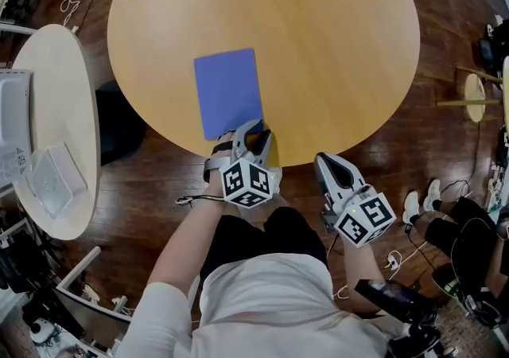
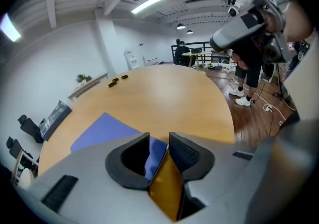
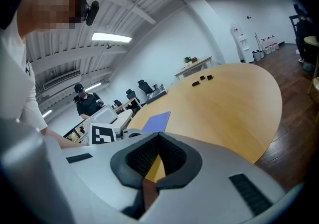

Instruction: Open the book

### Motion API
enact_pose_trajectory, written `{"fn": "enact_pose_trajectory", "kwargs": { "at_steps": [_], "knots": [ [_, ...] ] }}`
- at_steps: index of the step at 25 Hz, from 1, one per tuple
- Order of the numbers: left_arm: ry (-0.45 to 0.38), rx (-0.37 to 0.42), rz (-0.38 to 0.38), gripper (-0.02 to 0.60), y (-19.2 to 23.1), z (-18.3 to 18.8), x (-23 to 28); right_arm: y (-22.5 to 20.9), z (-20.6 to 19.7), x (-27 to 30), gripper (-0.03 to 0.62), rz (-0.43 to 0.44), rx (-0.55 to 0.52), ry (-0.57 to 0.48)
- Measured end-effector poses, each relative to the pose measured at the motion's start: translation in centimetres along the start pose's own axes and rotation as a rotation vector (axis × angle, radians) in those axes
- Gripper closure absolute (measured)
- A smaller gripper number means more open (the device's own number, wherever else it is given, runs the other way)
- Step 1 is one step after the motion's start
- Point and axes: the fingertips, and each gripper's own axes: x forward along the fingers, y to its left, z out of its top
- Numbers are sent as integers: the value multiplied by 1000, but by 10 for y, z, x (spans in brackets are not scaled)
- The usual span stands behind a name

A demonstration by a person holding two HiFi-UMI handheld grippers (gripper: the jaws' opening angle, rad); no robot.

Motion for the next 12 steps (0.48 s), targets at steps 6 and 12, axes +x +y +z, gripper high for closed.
{"fn": "enact_pose_trajectory", "kwargs": {
  "at_steps": [6,12],
  "knots": [
    [-8,-64,-29,477,-2,0,1,-7,-2,0,603,-2,10,3],
    [-3,-90,-44,477,-1,-2,1,-5,-2,3,603,8,7,13]
  ]
}}
